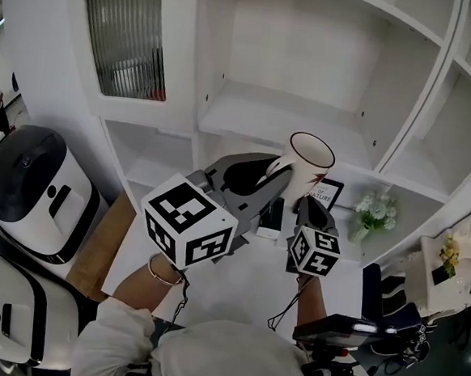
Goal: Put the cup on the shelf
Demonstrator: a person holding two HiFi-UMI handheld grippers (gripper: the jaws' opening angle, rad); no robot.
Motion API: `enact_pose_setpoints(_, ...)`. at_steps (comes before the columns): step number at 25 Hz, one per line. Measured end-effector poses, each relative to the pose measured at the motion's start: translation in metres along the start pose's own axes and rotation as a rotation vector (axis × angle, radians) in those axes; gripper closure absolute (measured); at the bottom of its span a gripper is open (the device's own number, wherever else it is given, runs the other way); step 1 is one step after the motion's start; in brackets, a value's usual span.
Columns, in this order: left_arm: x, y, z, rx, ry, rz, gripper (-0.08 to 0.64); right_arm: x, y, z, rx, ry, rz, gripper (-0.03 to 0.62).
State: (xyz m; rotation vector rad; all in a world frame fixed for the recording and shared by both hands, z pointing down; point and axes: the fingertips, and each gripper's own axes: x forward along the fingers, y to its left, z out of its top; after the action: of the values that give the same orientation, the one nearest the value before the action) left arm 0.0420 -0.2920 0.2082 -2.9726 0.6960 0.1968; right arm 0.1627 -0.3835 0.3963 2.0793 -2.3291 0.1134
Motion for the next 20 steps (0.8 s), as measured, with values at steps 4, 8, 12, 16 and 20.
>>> enact_pose_setpoints(4, 0.008, 0.008, 0.018, -0.052, -0.043, -0.014, 0.5, 0.001, -0.001, 0.003, -0.004, -0.008, 0.003, 0.569)
enact_pose_setpoints(8, 0.016, 0.023, 0.038, -0.056, -0.083, 0.021, 0.5, 0.001, -0.002, 0.003, -0.006, -0.013, 0.009, 0.569)
enact_pose_setpoints(12, 0.027, 0.042, 0.054, -0.051, -0.105, 0.058, 0.5, 0.003, -0.004, 0.001, -0.001, -0.009, 0.01, 0.569)
enact_pose_setpoints(16, 0.038, 0.065, 0.061, -0.043, -0.101, 0.103, 0.5, 0.008, -0.008, 0.0, 0.001, -0.009, 0.013, 0.569)
enact_pose_setpoints(20, 0.05, 0.083, 0.061, -0.009, -0.068, 0.146, 0.5, 0.013, -0.013, 0.001, 0.005, -0.01, 0.014, 0.569)
